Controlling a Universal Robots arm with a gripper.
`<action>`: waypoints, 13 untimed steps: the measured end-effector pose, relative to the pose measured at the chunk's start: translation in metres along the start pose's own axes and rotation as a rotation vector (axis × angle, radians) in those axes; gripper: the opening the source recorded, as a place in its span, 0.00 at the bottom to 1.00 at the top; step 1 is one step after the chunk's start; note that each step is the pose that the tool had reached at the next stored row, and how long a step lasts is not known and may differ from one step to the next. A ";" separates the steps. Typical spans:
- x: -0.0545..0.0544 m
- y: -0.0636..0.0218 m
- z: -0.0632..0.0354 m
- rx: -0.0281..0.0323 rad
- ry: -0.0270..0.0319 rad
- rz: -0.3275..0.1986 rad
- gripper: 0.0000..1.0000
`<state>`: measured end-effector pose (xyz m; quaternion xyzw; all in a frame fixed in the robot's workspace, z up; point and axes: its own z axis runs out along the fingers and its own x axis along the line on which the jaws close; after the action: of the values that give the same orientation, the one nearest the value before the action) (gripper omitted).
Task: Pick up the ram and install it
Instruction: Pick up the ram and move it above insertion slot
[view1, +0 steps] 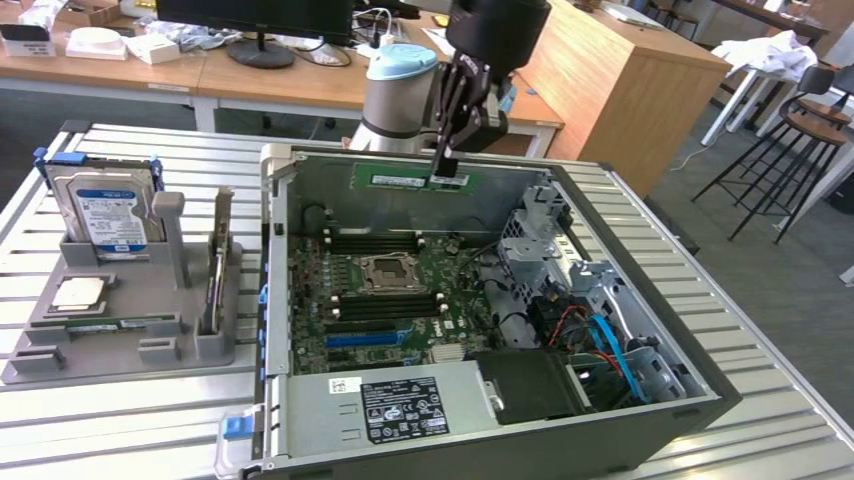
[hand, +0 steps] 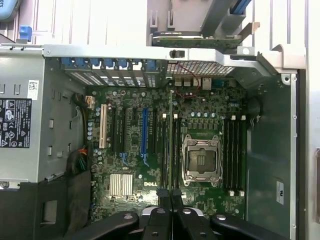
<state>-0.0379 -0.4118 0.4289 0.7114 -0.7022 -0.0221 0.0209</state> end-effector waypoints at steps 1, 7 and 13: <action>-0.001 0.0001 0.0001 0.0000 0.0000 0.000 0.11; -0.007 0.0011 0.0006 0.0000 0.0000 0.000 0.11; -0.009 0.0016 0.0008 0.0000 0.0000 0.000 0.11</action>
<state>-0.0396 -0.4031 0.4283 0.7114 -0.7022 -0.0221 0.0209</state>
